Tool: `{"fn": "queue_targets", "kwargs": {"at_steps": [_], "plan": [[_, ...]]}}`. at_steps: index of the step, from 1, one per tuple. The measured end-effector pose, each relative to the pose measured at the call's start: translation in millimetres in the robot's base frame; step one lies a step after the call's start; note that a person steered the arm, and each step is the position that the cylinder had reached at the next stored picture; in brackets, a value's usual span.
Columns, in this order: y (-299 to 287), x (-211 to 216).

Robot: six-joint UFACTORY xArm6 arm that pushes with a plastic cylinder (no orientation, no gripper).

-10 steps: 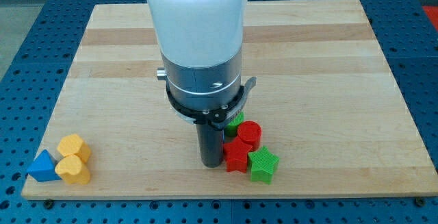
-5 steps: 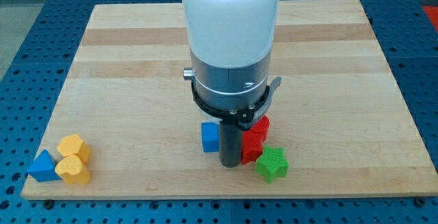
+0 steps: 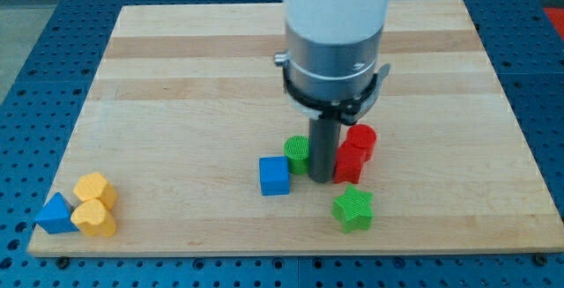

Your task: Push the red blocks away from the green blocks

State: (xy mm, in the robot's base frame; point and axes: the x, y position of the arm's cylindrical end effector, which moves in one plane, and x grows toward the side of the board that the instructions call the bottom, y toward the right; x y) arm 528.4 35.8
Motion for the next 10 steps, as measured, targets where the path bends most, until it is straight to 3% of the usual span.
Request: {"fn": "queue_targets", "kwargs": {"at_steps": [2, 3, 4, 6, 7, 8, 9, 10], "plan": [[0, 13], [30, 12], [83, -14], [85, -48], [85, -53], [85, -25], [122, -25], [130, -48]]}}
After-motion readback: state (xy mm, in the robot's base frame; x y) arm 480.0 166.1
